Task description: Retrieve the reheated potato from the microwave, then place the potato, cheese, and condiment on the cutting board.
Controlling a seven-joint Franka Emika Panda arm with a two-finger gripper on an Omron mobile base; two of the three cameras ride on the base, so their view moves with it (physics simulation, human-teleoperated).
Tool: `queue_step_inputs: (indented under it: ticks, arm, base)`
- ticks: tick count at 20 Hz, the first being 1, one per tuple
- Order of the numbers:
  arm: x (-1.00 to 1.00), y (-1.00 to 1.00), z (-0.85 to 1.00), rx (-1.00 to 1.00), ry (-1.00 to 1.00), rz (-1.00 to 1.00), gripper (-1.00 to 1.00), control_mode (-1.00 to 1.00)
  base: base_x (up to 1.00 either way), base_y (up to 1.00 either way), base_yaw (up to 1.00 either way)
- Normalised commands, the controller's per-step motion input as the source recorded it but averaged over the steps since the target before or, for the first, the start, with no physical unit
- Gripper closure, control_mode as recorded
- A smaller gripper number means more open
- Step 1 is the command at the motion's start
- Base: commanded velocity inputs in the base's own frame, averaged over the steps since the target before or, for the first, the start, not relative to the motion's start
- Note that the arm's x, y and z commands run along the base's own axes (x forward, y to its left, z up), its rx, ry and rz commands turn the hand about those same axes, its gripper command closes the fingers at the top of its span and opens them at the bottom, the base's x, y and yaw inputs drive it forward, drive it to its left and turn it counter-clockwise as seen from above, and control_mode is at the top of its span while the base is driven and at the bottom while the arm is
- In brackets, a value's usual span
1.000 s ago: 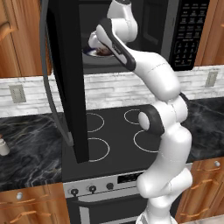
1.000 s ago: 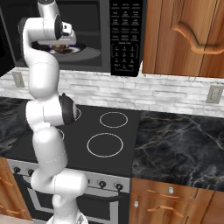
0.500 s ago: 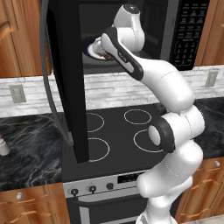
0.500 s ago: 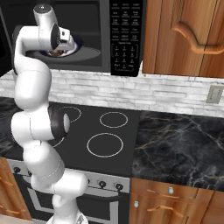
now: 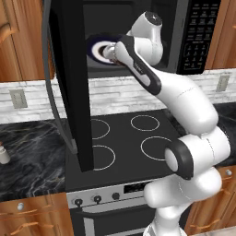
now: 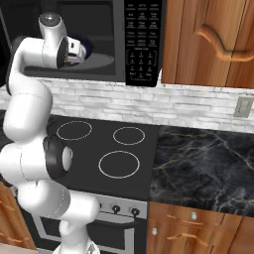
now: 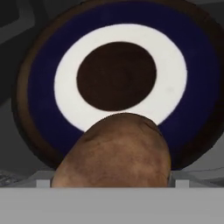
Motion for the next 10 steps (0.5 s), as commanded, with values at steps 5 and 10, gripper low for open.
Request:
queue_step_inputs:
  ticks: [5, 10]
  arm:
    - [-0.2, -0.07, 0.29, 0.02, 0.0, 0.01, 1.0, -1.0]
    - [-0.51, -0.06, 0.22, 0.01, -0.04, 0.03, 1.0, -1.0]
  base:
    - [0.0, 0.0, 0.0]
    - [0.0, 0.0, 0.0]
